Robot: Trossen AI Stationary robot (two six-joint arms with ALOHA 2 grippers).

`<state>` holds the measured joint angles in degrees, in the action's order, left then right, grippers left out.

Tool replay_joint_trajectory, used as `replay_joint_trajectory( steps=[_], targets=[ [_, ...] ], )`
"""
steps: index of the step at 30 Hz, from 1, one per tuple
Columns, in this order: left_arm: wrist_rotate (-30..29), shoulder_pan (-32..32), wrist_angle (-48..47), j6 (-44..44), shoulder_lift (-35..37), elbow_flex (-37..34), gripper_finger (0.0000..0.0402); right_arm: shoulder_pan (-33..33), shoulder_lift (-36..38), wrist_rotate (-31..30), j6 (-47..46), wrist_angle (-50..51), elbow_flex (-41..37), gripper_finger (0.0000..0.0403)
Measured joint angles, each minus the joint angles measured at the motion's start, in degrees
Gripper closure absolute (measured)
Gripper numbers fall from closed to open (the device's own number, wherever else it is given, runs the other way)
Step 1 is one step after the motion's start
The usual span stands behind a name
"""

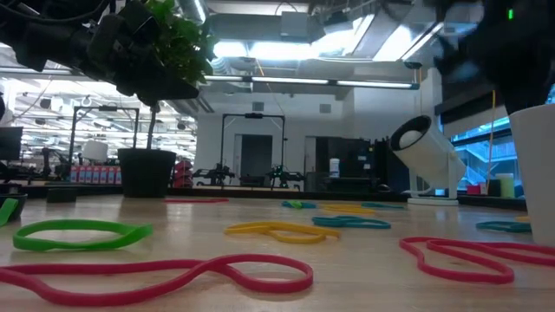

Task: Pick and place rubber bands into bin
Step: Put the yellow rubber band into the white bin

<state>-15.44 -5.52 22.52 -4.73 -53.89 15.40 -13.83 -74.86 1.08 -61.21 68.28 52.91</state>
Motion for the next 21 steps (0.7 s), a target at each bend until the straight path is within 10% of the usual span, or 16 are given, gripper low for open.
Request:
replay_joint_trajectory(
  steps=[9, 21],
  targets=[
    [-0.14, 0.00, -0.01, 2.06, 0.00, 0.02, 0.0396, 2.96, 2.42, 4.77, -10.75, -13.38, -17.48, 0.0251],
    [-2.82, 0.01, -0.01, 3.58, 0.00, 0.02, 0.0396, 3.33, 2.41, 4.55, -12.68, -22.54, -20.51, 0.0251]
  ],
)
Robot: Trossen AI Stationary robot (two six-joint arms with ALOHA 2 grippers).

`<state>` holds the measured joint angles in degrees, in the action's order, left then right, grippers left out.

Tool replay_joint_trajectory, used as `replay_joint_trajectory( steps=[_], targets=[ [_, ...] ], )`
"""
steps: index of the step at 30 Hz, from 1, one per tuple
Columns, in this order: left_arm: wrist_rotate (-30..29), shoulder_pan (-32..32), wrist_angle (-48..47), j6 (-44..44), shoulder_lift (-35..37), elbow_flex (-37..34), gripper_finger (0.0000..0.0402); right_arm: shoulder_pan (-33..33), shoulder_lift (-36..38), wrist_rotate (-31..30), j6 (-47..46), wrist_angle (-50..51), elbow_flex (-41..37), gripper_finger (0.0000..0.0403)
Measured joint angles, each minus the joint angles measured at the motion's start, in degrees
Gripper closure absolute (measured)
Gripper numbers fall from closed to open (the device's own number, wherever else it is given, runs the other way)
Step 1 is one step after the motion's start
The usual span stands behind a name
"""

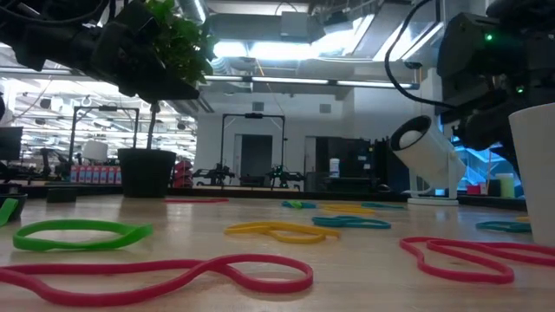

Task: Pick and place rubber bands into bin
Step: Put the yellow rubber band into the white bin

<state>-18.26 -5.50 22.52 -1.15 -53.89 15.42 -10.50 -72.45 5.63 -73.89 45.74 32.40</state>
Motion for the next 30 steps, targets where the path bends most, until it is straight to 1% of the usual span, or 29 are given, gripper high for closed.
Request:
replay_joint_trajectory(
  steps=[4, 7, 14, 17, 19, 22, 23, 27, 30],
  targets=[
    [-0.12, 0.00, -0.01, 0.00, 0.00, 0.00, 0.0396, 0.00, -0.37, -0.46, -0.67, -0.40, 0.00, 0.0251],
    [-0.13, 0.01, 0.00, -0.03, 0.00, 0.00, 0.0396, 0.00, -1.98, -1.14, -0.66, -1.92, 0.00, 0.0251],
    [-0.14, 0.01, -0.01, -0.04, 0.00, 0.00, 0.0396, -0.51, -9.13, -1.24, 0.36, -2.32, 0.70, 0.0253],
    [-0.13, -0.01, -0.03, -0.04, -0.02, 0.00, 0.0396, -0.91, -9.69, -1.41, 2.13, -2.71, 1.04, 0.0279],
    [-0.13, 0.01, -0.04, -0.02, -0.02, 0.00, 0.0396, -0.96, -9.70, -1.64, 2.67, -2.69, 1.67, 0.0314],
    [-0.01, 0.01, -0.04, 0.07, -0.02, 0.00, 0.0396, -1.01, -9.24, -2.47, 3.98, -2.48, 2.82, 0.0379],
    [0.00, 0.01, -0.04, 0.50, -0.02, 0.00, 0.0396, -1.06, -9.21, -3.07, 4.43, -1.98, 3.33, 0.0390],
    [0.02, 0.01, 0.02, 1.02, -0.02, 0.00, 0.0396, -0.94, -7.99, -7.73, 6.33, -1.40, 6.03, 0.0394],
    [0.09, 0.00, 0.10, 0.96, -0.02, 0.00, 0.0396, -1.03, -6.38, -8.77, 9.81, -0.35, 8.84, 0.0400]
  ],
)
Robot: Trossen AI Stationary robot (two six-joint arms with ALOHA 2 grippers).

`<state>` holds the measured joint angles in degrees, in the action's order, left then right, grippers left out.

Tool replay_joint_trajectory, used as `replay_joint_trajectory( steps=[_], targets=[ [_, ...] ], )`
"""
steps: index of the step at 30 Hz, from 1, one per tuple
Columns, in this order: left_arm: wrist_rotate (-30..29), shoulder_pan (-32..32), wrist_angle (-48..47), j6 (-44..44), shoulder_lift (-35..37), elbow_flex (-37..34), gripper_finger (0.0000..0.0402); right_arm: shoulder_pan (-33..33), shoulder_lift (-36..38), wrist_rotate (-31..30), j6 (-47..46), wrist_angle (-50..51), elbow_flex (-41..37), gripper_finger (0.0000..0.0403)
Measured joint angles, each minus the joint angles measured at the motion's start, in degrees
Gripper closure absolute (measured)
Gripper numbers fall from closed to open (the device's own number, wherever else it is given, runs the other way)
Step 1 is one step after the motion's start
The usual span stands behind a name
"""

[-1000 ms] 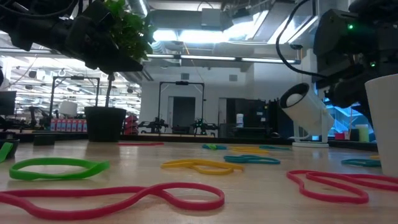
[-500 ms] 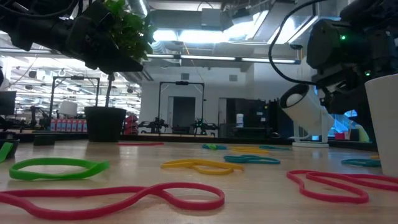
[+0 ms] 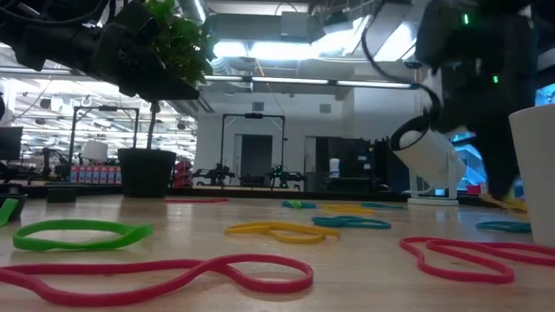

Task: Pick and place rubber bands into bin
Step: Put the yellow rubber band into the white bin

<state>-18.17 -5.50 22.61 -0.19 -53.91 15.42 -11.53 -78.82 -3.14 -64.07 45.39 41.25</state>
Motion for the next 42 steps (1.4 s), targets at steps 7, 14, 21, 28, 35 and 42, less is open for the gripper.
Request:
replay_joint_trajectory(
  steps=[7, 14, 21, 28, 35, 42],
  targets=[
    [0.03, -0.01, 0.32, -0.07, 0.00, 0.00, 0.0396, -1.11, 2.16, -4.51, 3.52, 9.51, 12.86, 0.0401],
    [-0.28, 0.00, 0.35, -0.07, 0.00, 0.00, 0.0396, -8.63, 2.01, -7.89, 2.31, 15.45, 25.73, 0.0402],
    [-0.31, 0.00, 0.60, 0.17, 0.00, 0.00, 0.0396, -21.34, 2.03, -9.48, -8.06, 16.57, 30.37, 0.0403],
    [-0.29, 0.00, 3.01, 0.40, 0.00, 0.00, 0.0396, -32.51, -1.11, -9.34, -19.63, 16.52, 30.39, 0.0403],
    [-0.27, 0.00, 3.37, 0.54, 0.00, 0.02, 0.0396, -37.79, -8.23, -7.35, -24.82, 16.30, 30.39, 0.0403],
    [-0.25, -0.01, 3.35, 0.52, 0.00, 0.02, 0.0396, -37.35, -14.17, -5.11, -25.75, 14.86, 28.61, 0.0403]
  ],
)
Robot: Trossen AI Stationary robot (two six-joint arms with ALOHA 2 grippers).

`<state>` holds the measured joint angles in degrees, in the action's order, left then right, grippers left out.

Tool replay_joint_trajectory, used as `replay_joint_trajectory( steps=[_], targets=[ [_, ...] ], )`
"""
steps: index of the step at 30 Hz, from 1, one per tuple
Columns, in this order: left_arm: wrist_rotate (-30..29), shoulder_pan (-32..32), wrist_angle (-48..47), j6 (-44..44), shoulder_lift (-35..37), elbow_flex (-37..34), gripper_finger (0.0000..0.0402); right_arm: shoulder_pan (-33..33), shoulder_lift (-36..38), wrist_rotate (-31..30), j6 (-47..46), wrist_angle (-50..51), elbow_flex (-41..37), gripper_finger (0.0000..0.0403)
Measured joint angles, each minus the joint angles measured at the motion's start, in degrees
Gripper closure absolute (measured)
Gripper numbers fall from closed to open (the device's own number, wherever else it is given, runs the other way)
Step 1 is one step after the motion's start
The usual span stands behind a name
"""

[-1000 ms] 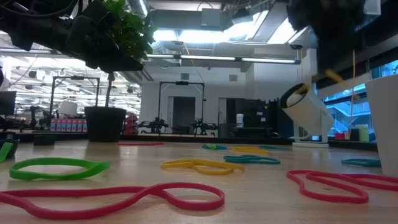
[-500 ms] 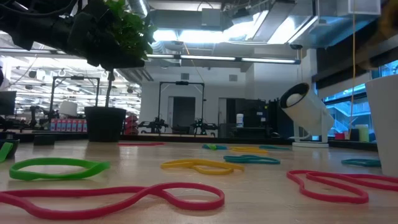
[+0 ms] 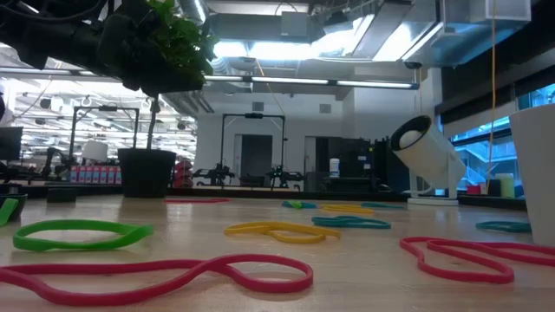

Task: Pick and place rubber bands into bin
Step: Put the yellow rubber band into the white bin, then put the black rubber band into the white bin

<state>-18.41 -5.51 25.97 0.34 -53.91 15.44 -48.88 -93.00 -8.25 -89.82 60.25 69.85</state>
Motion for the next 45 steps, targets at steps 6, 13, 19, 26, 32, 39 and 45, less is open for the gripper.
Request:
replay_joint_trajectory(
  steps=[6, 13, 19, 26, 32, 39, 45],
  targets=[
    [0.02, 0.01, -0.01, 0.00, 0.00, 0.00, 0.0396, 1.34, -1.07, 4.05, 0.12, -12.88, -9.26, 0.0403],
    [0.02, 0.01, -0.01, 0.92, 0.00, 0.00, 0.0396, 1.97, -0.97, 5.94, -1.17, -14.49, -13.65, 0.0384],
    [0.00, 0.00, -0.01, 0.94, 0.00, 0.00, 0.0396, 1.97, 1.98, 5.99, -0.99, -14.43, -13.65, 0.0327],
    [-0.11, 0.01, -0.01, 0.94, 0.00, -0.02, 0.0396, 1.99, 6.80, 5.99, -0.88, -14.17, -13.65, 0.0251],
    [-1.85, -0.01, -0.01, 0.93, 0.00, -0.02, 0.0396, 2.08, 9.38, 2.89, 9.25, -12.72, -13.65, 0.0227],
    [-5.27, -0.01, -0.02, -2.15, 0.00, -0.02, 0.0396, 8.78, 14.35, -1.61, 28.33, -9.86, -14.05, 0.0277],
    [-5.93, 0.00, -0.03, -2.58, 0.00, -0.02, 0.0396, 18.45, 21.66, -1.94, 49.04, -18.40, -21.03, 0.0361]
  ],
)
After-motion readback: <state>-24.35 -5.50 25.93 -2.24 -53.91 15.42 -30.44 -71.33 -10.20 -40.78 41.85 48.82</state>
